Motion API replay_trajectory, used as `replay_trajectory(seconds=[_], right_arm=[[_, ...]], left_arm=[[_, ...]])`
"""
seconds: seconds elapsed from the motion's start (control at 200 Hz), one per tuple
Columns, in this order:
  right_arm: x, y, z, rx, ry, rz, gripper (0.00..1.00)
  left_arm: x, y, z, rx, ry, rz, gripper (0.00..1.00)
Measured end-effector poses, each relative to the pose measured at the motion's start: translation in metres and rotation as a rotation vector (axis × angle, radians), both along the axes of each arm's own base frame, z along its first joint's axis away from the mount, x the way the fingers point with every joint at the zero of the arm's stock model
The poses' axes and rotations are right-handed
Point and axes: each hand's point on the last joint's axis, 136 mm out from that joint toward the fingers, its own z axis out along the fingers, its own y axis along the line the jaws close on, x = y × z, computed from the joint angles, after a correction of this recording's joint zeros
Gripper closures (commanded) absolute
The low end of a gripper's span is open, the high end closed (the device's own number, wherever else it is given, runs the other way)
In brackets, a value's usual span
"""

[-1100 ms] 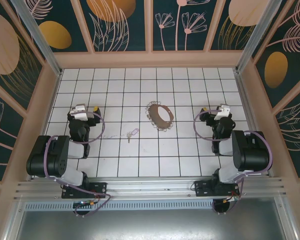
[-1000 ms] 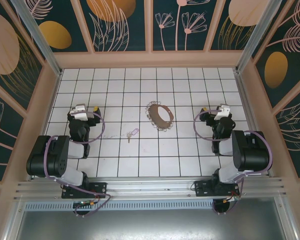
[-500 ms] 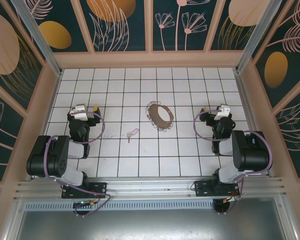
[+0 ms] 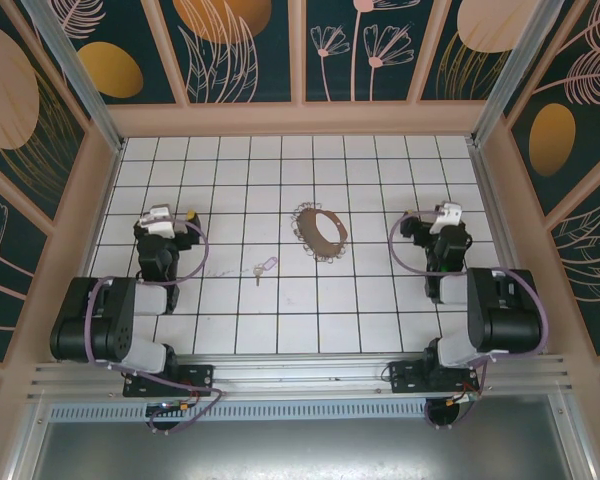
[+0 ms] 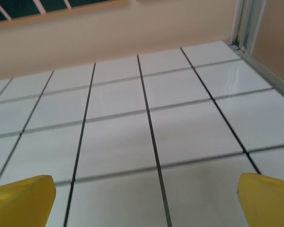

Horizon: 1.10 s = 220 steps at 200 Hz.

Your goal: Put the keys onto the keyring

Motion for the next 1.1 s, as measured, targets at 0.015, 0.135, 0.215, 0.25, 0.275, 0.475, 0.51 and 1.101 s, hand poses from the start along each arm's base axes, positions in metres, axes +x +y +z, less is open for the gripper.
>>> replay_trajectory(seconds=[0.015, 0.135, 0.215, 0.25, 0.275, 0.475, 0.51, 1.101], right_arm=[[0.003, 0.0, 0.005, 0.004, -0.005, -0.002, 0.01], [0.02, -0.001, 0.047, 0.068, -0.041, -0.015, 0.01], [0.027, -0.002, 0.061, 0.134, -0.031, -0.013, 0.01], [0.03, -0.001, 0.062, 0.165, -0.017, -0.002, 0.01], [0.031, 0.0, 0.061, 0.187, -0.002, 0.007, 0.01], [0.052, 0.031, 0.029, 0.326, 0.2, 0.146, 0.14], [0.054, 0.042, 0.02, 0.353, 0.242, 0.177, 0.17], [-0.001, 0.183, -0.06, 0.607, 0.612, 0.419, 0.29]], left_arm=[[0.001, 0.0, 0.003, 0.0, -0.002, 0.002, 0.02], [0.011, 0.001, 0.031, -0.013, -0.033, 0.011, 0.01], [0.011, 0.002, 0.041, -0.037, -0.041, 0.015, 0.01], [0.01, 0.001, 0.044, -0.054, -0.044, 0.017, 0.01], [0.009, 0.002, 0.046, -0.073, -0.045, 0.019, 0.02], [0.02, -0.003, 0.068, -0.265, -0.011, 0.027, 0.02], [0.024, -0.005, 0.076, -0.303, -0.01, 0.022, 0.02], [0.055, -0.166, 0.044, -0.58, 0.389, -0.339, 0.03]])
